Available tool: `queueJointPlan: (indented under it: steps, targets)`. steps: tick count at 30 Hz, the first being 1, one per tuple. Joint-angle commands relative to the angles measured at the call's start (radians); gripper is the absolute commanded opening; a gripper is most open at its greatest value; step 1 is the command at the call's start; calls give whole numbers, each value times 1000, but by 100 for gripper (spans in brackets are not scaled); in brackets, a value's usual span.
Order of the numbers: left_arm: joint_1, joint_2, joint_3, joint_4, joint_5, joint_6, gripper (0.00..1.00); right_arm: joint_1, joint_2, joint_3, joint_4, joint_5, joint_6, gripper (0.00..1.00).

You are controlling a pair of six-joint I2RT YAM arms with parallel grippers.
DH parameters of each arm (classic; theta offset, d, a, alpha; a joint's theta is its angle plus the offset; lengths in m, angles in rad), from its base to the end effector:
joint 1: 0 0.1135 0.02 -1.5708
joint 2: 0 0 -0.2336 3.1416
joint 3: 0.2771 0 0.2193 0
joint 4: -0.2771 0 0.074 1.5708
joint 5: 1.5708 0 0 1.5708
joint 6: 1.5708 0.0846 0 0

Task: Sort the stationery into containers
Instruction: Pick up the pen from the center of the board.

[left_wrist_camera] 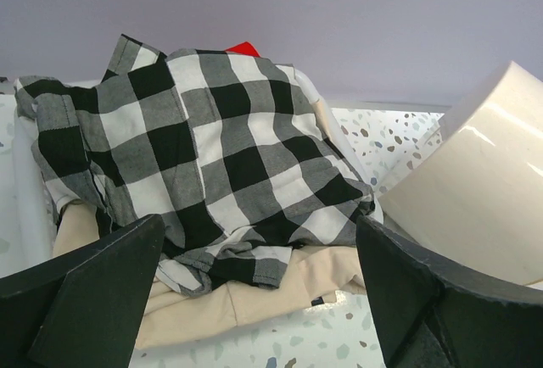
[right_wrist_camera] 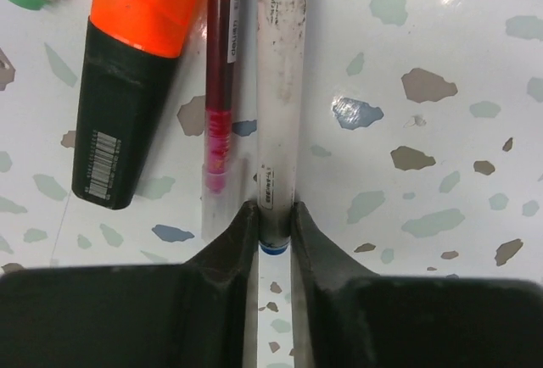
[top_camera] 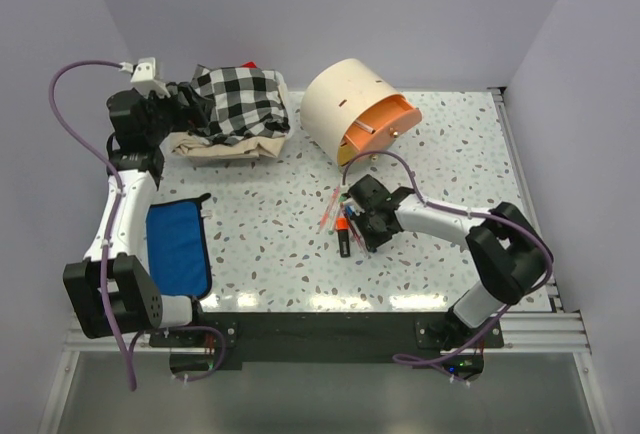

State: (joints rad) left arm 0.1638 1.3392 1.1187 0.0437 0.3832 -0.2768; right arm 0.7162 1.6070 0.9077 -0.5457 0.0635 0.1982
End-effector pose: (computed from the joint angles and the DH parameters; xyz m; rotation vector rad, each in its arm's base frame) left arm 0.3361 0.0235 0.3265 -0.1039 1.7498 -0.4169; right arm 0.2141 0.1793 0.1070 -0.7077 2.7287 0.1242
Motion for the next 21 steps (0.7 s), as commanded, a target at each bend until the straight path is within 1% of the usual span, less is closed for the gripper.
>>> queueJointPlan:
  steps: [1, 3, 6, 8, 11, 12, 13, 14, 15, 16, 17, 18, 19, 20, 21]
  targets:
    - [10, -43, -5, 54, 43, -28, 100, 20, -87, 37, -60, -62, -22, 1]
    - [11, -43, 0, 68, 68, -35, 100, 49, -136, 94, -163, -62, -51, 0]
    - [9, -35, 12, 97, 92, -53, 100, 52, -197, 163, -292, -60, -94, 0]
    - [9, -25, 27, 111, 117, -74, 100, 52, -229, 194, -325, -51, -131, 0]
    - [6, -5, 26, 145, 175, -101, 100, 54, -266, 250, -315, -54, -192, 0]
    - [3, 11, 33, 128, 193, -101, 100, 54, -271, 290, -310, -53, -218, 0]
    - [-22, 20, 44, 104, 191, -91, 100, 54, -271, 316, -306, -42, -271, 0]
    - [-44, 29, 59, 23, 183, -40, 100, 54, -271, 368, -294, -39, -296, 0]
    - [-68, 46, 87, -19, 165, -7, 100, 51, -274, 393, -281, -27, -319, 0]
    - [-129, 48, 96, -42, 155, 25, 100, 52, -280, 417, -267, -13, -389, 0]
    - [-154, 45, 101, -97, 142, 98, 100, 52, -286, 456, -222, 49, -425, 0]
    - [-208, 40, 99, -138, 122, 144, 100, 49, -291, 471, -195, 82, -463, 0]
    - [-280, 41, 102, -165, 111, 192, 100, 42, -300, 483, -165, 111, -555, 0]
    - [-314, 47, 107, -221, 96, 265, 100, 19, -302, 503, -102, 149, -600, 0]
    - [-342, 69, 115, -246, 76, 307, 100, 2, -302, 514, -73, 160, -679, 0]
